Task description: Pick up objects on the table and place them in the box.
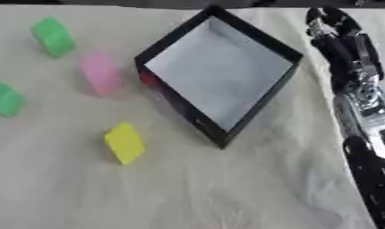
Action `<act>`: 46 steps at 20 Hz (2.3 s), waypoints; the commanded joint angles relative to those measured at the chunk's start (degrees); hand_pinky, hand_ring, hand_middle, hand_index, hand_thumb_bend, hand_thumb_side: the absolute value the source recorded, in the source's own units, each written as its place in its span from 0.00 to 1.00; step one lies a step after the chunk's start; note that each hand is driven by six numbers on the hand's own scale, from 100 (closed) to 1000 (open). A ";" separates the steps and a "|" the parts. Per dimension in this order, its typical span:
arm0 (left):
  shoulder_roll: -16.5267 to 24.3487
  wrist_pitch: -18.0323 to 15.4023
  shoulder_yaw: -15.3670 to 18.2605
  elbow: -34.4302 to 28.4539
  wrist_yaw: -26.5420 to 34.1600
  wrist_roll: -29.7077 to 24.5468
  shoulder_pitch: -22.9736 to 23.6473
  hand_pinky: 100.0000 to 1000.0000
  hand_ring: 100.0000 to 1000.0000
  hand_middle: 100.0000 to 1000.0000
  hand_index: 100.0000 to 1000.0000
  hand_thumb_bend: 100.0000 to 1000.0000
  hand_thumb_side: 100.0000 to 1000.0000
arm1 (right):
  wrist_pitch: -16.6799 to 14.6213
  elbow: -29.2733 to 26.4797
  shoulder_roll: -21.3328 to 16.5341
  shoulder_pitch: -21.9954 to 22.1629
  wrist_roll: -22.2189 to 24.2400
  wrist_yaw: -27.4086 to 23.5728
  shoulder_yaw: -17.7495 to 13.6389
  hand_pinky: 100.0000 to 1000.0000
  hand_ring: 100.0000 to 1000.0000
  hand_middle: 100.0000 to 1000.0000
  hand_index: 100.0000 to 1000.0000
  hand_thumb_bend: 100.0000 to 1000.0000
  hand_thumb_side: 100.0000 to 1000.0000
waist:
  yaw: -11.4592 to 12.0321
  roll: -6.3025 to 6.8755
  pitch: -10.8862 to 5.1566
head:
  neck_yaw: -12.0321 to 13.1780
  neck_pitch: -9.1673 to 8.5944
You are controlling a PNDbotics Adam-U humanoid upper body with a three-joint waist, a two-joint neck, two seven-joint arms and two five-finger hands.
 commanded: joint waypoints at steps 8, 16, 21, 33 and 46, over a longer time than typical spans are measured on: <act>24.97 -4.44 -5.12 2.27 -15.52 -37.54 -3.06 0.87 0.82 0.82 0.88 0.27 0.67 | 0.11 -0.15 -2.39 -0.18 0.64 0.51 -0.21 0.85 0.76 0.80 0.87 0.17 0.41 | 0.05 1.11 -2.15 | -0.31 -0.31; 32.10 -6.29 -9.02 3.03 -19.21 -52.78 -4.07 0.85 0.81 0.82 0.88 0.32 0.69 | 0.30 -0.04 -2.75 -0.10 1.06 0.65 0.14 0.85 0.76 0.80 0.87 0.17 0.41 | -0.03 1.62 -2.27 | 0.12 -0.03; 33.68 -6.52 -10.50 6.23 -20.27 -53.76 -4.89 0.84 0.81 0.82 0.88 0.35 0.69 | 0.40 0.07 -2.87 0.03 1.22 0.69 0.32 0.85 0.76 0.80 0.87 0.17 0.41 | 0.04 1.93 -2.36 | 0.24 0.02; 31.36 -4.57 -14.39 18.25 -17.18 -49.54 -12.08 0.89 0.83 0.83 0.89 0.41 0.68 | 0.55 0.34 -3.15 0.19 1.68 0.84 0.69 0.85 0.76 0.80 0.87 0.16 0.42 | 0.20 1.97 -2.37 | 1.23 -0.43; 29.96 12.30 -21.92 16.26 -8.69 -46.42 -17.39 0.91 0.84 0.83 0.91 0.62 0.74 | 0.94 0.70 -3.32 0.03 2.43 1.04 1.38 0.85 0.76 0.80 0.87 0.15 0.42 | 0.16 2.42 -2.10 | 1.38 -0.14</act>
